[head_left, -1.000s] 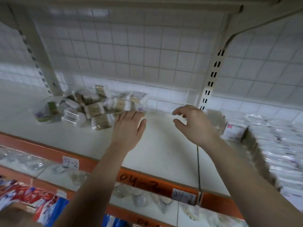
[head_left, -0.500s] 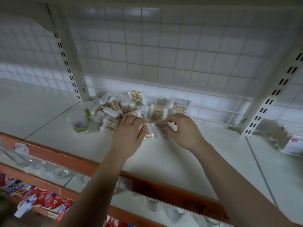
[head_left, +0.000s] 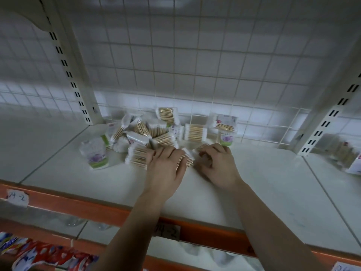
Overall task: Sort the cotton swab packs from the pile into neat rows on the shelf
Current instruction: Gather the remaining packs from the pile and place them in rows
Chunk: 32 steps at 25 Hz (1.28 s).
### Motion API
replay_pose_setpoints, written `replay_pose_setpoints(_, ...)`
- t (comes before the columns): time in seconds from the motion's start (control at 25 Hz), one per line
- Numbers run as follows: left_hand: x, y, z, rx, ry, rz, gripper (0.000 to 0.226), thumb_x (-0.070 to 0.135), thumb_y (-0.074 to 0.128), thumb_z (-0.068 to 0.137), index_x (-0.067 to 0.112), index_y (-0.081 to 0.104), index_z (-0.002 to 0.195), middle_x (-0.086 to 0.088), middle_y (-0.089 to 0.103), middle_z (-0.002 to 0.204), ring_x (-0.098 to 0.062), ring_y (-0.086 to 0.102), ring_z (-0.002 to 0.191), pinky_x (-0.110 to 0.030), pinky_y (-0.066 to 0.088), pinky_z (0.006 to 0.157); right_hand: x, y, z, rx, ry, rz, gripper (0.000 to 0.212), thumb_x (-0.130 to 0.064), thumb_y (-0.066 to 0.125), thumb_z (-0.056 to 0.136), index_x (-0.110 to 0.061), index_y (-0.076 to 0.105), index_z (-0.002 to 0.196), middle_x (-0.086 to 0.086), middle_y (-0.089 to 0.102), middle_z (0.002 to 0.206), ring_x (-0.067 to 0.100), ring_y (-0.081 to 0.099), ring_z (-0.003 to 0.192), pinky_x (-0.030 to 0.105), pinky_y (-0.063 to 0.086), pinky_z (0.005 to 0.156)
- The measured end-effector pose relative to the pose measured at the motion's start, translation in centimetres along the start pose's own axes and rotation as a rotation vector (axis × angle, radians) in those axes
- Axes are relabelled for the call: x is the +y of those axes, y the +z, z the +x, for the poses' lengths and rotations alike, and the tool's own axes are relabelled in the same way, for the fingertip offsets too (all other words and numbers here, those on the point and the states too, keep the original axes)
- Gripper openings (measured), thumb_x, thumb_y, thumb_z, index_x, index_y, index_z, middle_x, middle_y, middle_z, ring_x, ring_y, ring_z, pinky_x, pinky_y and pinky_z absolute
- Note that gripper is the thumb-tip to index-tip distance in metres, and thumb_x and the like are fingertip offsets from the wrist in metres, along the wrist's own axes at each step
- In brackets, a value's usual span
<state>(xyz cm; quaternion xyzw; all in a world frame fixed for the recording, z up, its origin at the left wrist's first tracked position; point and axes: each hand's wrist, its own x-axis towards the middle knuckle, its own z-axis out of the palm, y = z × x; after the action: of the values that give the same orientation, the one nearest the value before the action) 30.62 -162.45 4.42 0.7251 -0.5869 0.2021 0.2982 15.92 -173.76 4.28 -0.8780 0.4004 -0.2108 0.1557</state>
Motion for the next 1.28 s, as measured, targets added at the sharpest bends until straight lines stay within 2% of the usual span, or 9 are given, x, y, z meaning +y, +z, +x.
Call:
replay_pose_setpoints(0.16,-0.3,0.0,-0.2,-0.002,-0.005,-0.038,0.026,0.035,0.043,0.089,0.024,0.065,0.095,0.007,0.062,0.093,-0.018,0.056,0.089,-0.035,0.029,0.082,1.4,-0.3,-0.1,0.011,0.007,0.059,0.041,-0.046,0.074,0.067,-0.03,0.062,0.102,-0.012,0.05,0.103,0.021,0.048,0.104,0.017,0.025,0.092)
replay_pose_setpoints(0.28,-0.4,0.1,-0.2,-0.011,-0.027,-0.06,0.026,0.035,0.043,0.089,0.024,0.065,0.096,0.007,0.063,0.095,-0.018,0.057,0.09,-0.035,0.03,0.083,2.0,-0.9,-0.5,0.029,0.03,0.122,0.04,-0.044,0.08,0.064,-0.027,0.061,0.094,-0.01,0.05,0.101,0.017,0.042,0.101,0.002,0.017,0.085)
replay_pose_setpoints(0.48,-0.5,0.2,-0.1,-0.014,-0.043,-0.067,0.028,0.035,0.043,0.087,0.023,0.066,0.097,0.005,0.063,0.096,-0.02,0.059,0.088,-0.036,0.031,0.082,2.4,-1.6,-1.1,0.113,0.025,0.19,0.033,-0.025,0.076,0.068,-0.025,0.061,0.097,-0.011,0.051,0.1,0.017,0.045,0.098,0.02,0.032,0.08)
replay_pose_setpoints(0.6,-0.5,0.4,-0.1,-0.033,-0.053,-0.083,0.03,0.034,0.045,0.082,0.022,0.065,0.1,0.003,0.063,0.099,-0.021,0.061,0.087,-0.032,0.03,0.085,2.1,-2.3,-1.5,0.213,0.005,0.307,0.023,-0.029,0.063,0.072,-0.022,0.062,0.094,-0.012,0.058,0.09,0.01,0.053,0.081,0.022,0.041,0.07)
replay_pose_setpoints(0.68,-0.6,0.4,-0.1,-0.058,-0.054,-0.064,0.032,0.035,0.05,0.076,0.021,0.065,0.101,0.002,0.062,0.1,-0.021,0.061,0.088,-0.03,0.03,0.087,2.0,-2.4,-1.7,0.296,0.032,0.34,0.026,-0.029,0.057,0.077,-0.019,0.064,0.1,-0.008,0.063,0.089,0.008,0.054,0.067,0.026,0.043,0.065)
replay_pose_setpoints(0.84,-0.5,0.6,-0.2,-0.116,-0.041,0.028,0.036,0.034,0.059,0.069,0.019,0.065,0.101,0.0,0.063,0.1,-0.022,0.06,0.093,-0.03,0.028,0.088,2.1,-2.6,-1.5,0.416,0.062,0.377,0.022,-0.023,0.059,0.088,-0.021,0.064,0.11,-0.006,0.066,0.096,0.008,0.048,0.049,0.025,0.045,0.06)
replay_pose_setpoints(0.92,-0.6,0.6,-0.1,-0.12,-0.045,0.063,0.037,0.035,0.059,0.068,0.018,0.065,0.1,-0.001,0.064,0.099,-0.023,0.059,0.097,-0.031,0.027,0.089,2.2,-2.8,-1.5,0.442,0.054,0.368,0.022,-0.022,0.058,0.089,-0.022,0.064,0.11,-0.007,0.066,0.096,0.01,0.05,0.053,0.025,0.045,0.06)
replay_pose_setpoints(1.12,-1.0,0.9,-0.1,-0.148,-0.041,0.118,0.043,0.047,0.05,0.069,0.018,0.066,0.097,0.002,0.065,0.099,-0.023,0.056,0.106,-0.034,0.024,0.093,2.5,-2.8,-1.4,0.434,0.069,0.401,0.025,-0.031,0.053,0.085,-0.023,0.065,0.106,-0.01,0.066,0.101,0.009,0.061,0.084,0.031,0.052,0.07)
replay_pose_setpoints(1.28,-0.8,0.7,-0.2,-0.202,-0.059,0.054,0.052,0.046,0.055,0.065,0.027,0.061,0.113,0.007,0.063,0.103,-0.02,0.05,0.11,-0.034,0.02,0.095,2.8,-2.8,-1.4,0.437,0.054,0.399,0.025,-0.029,0.058,0.083,-0.022,0.064,0.106,-0.009,0.067,0.102,0.01,0.061,0.087,0.031,0.051,0.073)
